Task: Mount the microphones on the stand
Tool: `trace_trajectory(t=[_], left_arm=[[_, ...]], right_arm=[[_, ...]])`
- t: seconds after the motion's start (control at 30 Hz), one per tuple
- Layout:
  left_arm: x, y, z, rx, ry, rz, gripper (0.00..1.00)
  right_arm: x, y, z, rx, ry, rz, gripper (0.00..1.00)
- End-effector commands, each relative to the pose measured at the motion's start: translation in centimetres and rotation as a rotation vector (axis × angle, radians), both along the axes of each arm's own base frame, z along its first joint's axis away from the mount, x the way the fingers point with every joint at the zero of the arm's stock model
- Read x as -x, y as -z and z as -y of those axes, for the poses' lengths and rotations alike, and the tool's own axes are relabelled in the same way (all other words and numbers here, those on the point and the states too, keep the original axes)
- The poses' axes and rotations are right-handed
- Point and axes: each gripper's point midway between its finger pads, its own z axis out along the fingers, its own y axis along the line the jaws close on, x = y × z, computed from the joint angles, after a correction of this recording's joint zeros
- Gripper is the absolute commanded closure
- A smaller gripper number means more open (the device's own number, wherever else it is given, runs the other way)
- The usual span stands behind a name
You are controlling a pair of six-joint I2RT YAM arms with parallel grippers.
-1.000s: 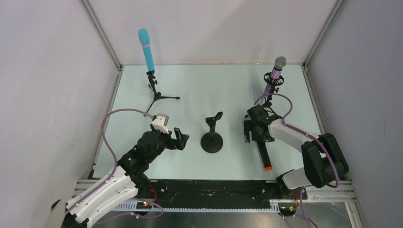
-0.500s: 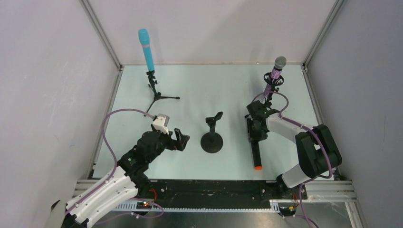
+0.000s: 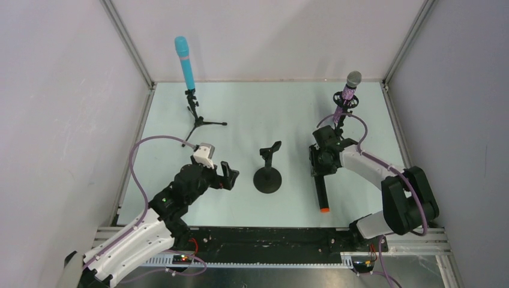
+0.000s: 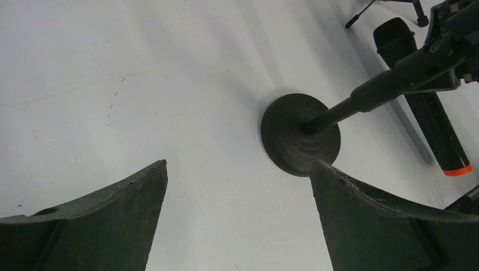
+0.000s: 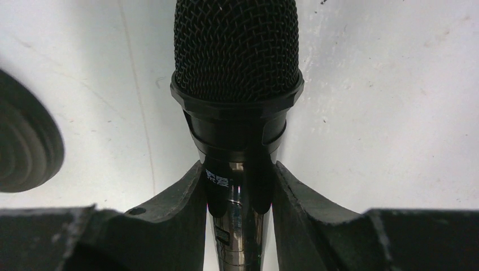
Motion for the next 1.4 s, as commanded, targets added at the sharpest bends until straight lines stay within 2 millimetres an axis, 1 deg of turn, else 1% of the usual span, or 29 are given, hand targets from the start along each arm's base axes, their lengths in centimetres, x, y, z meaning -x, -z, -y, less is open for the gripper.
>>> trace_trajectory(t=[0.0,0.03,0.07,0.2,0.27,0.33,0.37,0.4,0.43,0.47,0.5,0.6,0.7,0.77,0.8,0.83,0.87,0.9,0.93,0.97,1.0,1.07,1.17,1.27,1.33,1.37], left_arm=[[-1.2,-3.0,-0.1,0.03,-0.045,0.065,0.0],[-1.4,-3.1,-0.4,0.031,-0.068,0.066,0.0],[-1.5,-3.1,-0.5,0.045,-0.086,0.058,0.0],[-2.5,-3.1,-1.8,0.062,-0.204,0.05,0.0],[-2.9,-3.0,-2.6,0.067,-0.267,0.052,0.0],[-2.9,-2.8,-2.8,0.085,-0.291,0.04,0.0],[-2.8,-2.7,-2.6,0.107,-0.294,0.027,0.0],[-2.8,-2.5,-2.5,0.114,-0.295,0.02,0.0],[-2.7,-2.4,-2.4,0.125,-0.296,0.01,0.0],[-2.7,-2.4,-2.2,0.128,-0.285,0.005,0.0],[-2.6,-2.2,-2.1,0.119,-0.277,0.002,0.0],[-2.5,-2.5,-1.4,0.101,-0.23,0.003,0.0],[-2.5,-2.4,-0.9,0.064,-0.181,0.003,0.0],[-2.4,-2.6,-0.4,0.051,-0.148,0.007,0.0],[-2.4,-2.7,-0.3,0.034,-0.131,0.013,0.0],[-2.4,-3.1,0.0,0.036,-0.116,0.02,0.0],[-2.5,-3.2,0.0,0.023,-0.106,0.026,0.0],[-2.6,-3.8,0.2,0.026,-0.1,0.037,0.0],[-2.6,-4.1,0.2,0.014,-0.091,0.05,0.0],[-2.7,-4.7,0.3,0.016,-0.084,0.065,0.0],[-2.8,-5.1,0.3,0.005,-0.073,0.08,0.0],[-3.0,-6.4,0.4,-0.003,-0.059,0.117,0.0],[-3.3,-8.9,0.9,-0.008,-0.022,0.185,0.0],[-3.5,-11.0,1.7,0.004,0.019,0.241,0.0],[-3.7,-13.0,2.4,0.025,0.048,0.284,0.0],[-3.8,-13.5,2.8,0.024,0.064,0.3,0.0]], right_arm=[[-2.3,-4.1,-1.2,-0.052,-0.013,0.16,1.0],[-2.5,-4.9,-1.3,-0.064,-0.012,0.192,1.0],[-2.6,-5.3,-1.3,-0.066,-0.015,0.209,1.0],[-2.8,-8.3,-1.4,-0.096,-0.018,0.313,1.0],[-2.9,-9.9,-1.9,-0.127,-0.029,0.372,1.0],[-2.8,-12.2,-2.3,-0.166,-0.041,0.449,1.0],[-2.7,-12.8,-2.5,-0.177,-0.049,0.469,1.0],[-2.5,-14.0,-2.6,-0.199,-0.055,0.512,1.0],[-2.5,-14.5,-2.6,-0.202,-0.056,0.533,1.0],[-2.2,-15.7,-2.7,-0.222,-0.063,0.576,1.0],[-2.1,-16.2,-2.7,-0.224,-0.067,0.597,1.0],[-1.4,-18.4,-2.8,-0.271,-0.083,0.687,1.0],[-0.7,-20.0,-2.9,-0.318,-0.089,0.748,1.0],[-0.1,-21.7,-2.9,-0.366,-0.097,0.813,1.0],[0.1,-21.8,-2.9,-0.378,-0.104,0.822,1.0],[0.4,-22.8,-2.9,-0.402,-0.107,0.861,1.0],[0.7,-22.8,-2.9,-0.412,-0.112,0.871,1.0],[1.0,-23.9,-2.7,-0.438,-0.111,0.916,1.0],[1.2,-23.8,-2.6,-0.445,-0.111,0.924,1.0],[1.6,-24.8,-2.4,-0.468,-0.11,0.968,1.0],[1.8,-24.6,-2.4,-0.473,-0.11,0.975,1.0],[2.3,-25.4,-2.1,-0.501,-0.109,1.021,1.0],[3.2,-26.1,-2.0,-0.539,-0.123,1.073,1.0],[3.9,-26.6,-1.8,-0.563,-0.135,1.103,1.0],[4.2,-26.9,-1.7,-0.569,-0.136,1.114,1.0],[4.3,-26.9,-1.6,-0.57,-0.138,1.118,1.0]])
